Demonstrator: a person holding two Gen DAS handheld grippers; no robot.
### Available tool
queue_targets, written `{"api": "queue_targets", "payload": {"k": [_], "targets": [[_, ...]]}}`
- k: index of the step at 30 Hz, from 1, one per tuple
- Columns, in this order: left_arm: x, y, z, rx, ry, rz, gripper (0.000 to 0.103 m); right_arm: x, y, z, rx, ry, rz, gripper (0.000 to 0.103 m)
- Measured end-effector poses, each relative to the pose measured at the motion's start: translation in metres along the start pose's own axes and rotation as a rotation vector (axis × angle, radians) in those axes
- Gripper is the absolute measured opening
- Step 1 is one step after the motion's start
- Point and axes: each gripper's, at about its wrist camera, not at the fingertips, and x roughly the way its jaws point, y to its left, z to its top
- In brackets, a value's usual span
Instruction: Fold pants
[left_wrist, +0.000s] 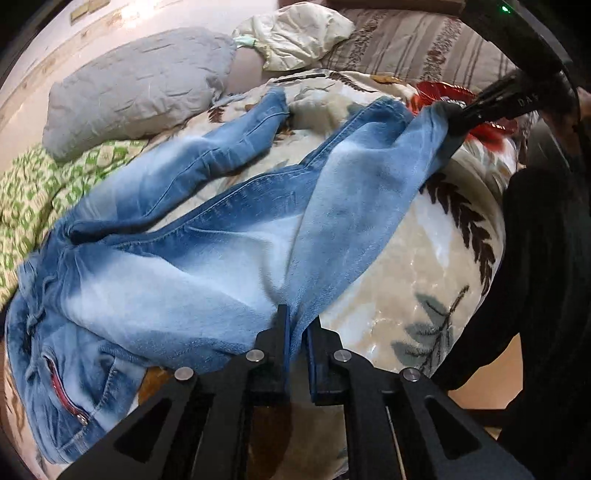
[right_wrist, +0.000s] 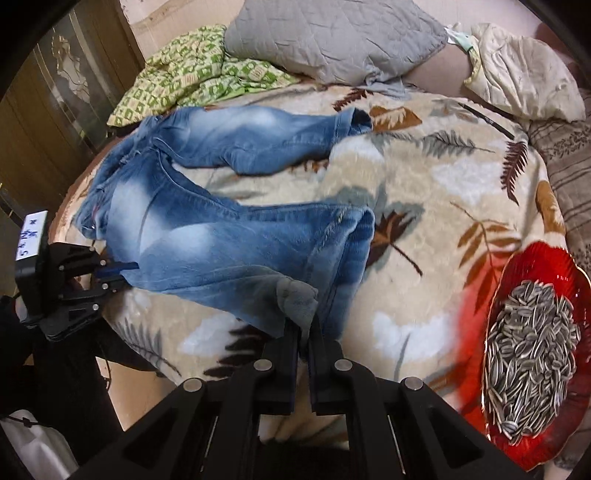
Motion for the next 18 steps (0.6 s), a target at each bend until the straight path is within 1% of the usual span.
{"api": "queue_targets", "payload": {"k": [2, 3, 4, 5, 6, 8, 9, 10, 11, 12, 14, 16, 17, 18], "targets": [[-0.006, 0.000, 0.004, 0.005, 0.002, -0.016, 0.025, -0.001, 0.000, -0.001, 0.009, 0.001, -0.004, 0.007], [-0.014, 0.001, 0.008, 0.006, -0.007, -0.039, 0.058, -0.003, 0.001, -0.001, 0.009, 0.001, -0.014, 0.007], [-0.021, 0.000, 0.010, 0.009, -0.020, -0.040, 0.093, -0.007, 0.002, -0.001, 0.005, -0.002, -0.026, 0.008], [-0.032, 0.001, 0.012, 0.012, -0.053, -0.025, 0.102, -0.009, 0.003, -0.001, 0.001, -0.004, -0.031, 0.009], [-0.049, 0.003, 0.017, 0.024, -0.111, -0.014, 0.103, -0.013, 0.004, -0.002, -0.007, -0.002, -0.038, 0.011], [-0.067, 0.007, 0.025, 0.044, -0.155, -0.036, 0.103, -0.020, 0.004, -0.003, -0.017, -0.006, -0.050, 0.017], [-0.077, 0.012, 0.033, 0.057, -0.179, -0.043, 0.103, -0.025, 0.004, -0.004, -0.021, -0.011, -0.057, 0.031], [-0.082, 0.016, 0.038, 0.065, -0.192, -0.044, 0.103, -0.030, 0.003, -0.003, -0.022, -0.019, -0.055, 0.061], [-0.086, 0.021, 0.045, 0.077, -0.204, -0.052, 0.103, -0.034, 0.003, -0.004, -0.021, -0.030, -0.052, 0.077], [-0.089, 0.027, 0.053, 0.090, -0.210, -0.073, 0.103, -0.041, 0.002, -0.003, -0.015, -0.062, -0.053, 0.087], [-0.086, 0.042, 0.069, 0.102, -0.209, -0.108, 0.103, -0.052, 0.002, 0.000, -0.014, -0.112, -0.043, 0.087], [-0.072, 0.056, 0.085, 0.118, -0.171, -0.187, 0.103, -0.057, -0.003, 0.009, 0.021, -0.133, -0.007, 0.087], [-0.060, 0.063, 0.095, 0.132, -0.138, -0.226, 0.103, -0.056, -0.006, 0.012, 0.036, -0.136, 0.009, 0.087], [-0.049, 0.067, 0.102, 0.144, -0.112, -0.238, 0.103, -0.052, -0.009, 0.019, 0.064, -0.135, 0.040, 0.087]]}}
